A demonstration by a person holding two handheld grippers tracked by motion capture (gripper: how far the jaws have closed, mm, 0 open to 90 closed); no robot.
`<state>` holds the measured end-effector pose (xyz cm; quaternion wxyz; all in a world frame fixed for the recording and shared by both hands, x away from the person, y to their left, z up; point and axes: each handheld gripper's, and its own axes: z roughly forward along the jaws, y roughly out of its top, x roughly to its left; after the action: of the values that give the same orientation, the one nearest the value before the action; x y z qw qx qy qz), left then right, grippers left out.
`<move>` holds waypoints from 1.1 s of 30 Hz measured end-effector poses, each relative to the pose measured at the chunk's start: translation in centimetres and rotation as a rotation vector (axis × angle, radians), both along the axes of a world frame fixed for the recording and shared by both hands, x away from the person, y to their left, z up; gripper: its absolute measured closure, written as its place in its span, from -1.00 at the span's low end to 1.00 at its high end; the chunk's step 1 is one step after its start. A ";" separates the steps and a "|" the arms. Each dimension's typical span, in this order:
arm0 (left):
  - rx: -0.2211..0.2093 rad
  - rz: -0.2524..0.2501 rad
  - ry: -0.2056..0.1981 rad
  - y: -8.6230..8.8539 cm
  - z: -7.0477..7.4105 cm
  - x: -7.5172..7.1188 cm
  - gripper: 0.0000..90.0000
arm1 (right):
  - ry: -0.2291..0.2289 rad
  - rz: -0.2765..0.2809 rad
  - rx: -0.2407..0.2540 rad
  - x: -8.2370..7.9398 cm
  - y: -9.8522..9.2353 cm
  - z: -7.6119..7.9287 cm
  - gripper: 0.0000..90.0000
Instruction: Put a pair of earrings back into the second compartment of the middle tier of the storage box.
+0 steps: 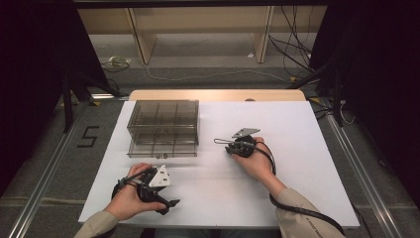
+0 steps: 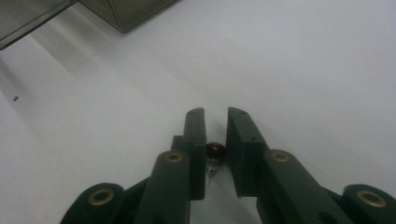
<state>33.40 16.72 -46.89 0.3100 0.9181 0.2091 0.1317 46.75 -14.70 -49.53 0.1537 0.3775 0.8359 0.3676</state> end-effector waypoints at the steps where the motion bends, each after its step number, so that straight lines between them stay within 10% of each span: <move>1: 0.000 0.000 0.001 0.0 0.0 0.0 -0.81 | 0.001 -0.002 0.004 0.0 0.0 0.0 0.77; 33: -0.012 0.008 0.002 0.1 0.0 0.0 -0.80 | -0.066 0.035 0.043 -0.6 1.0 2.4 0.79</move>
<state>33.44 16.79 -46.86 0.3149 0.9154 0.2141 0.1306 46.19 -13.73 -47.10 0.1665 0.3537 0.8288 0.4003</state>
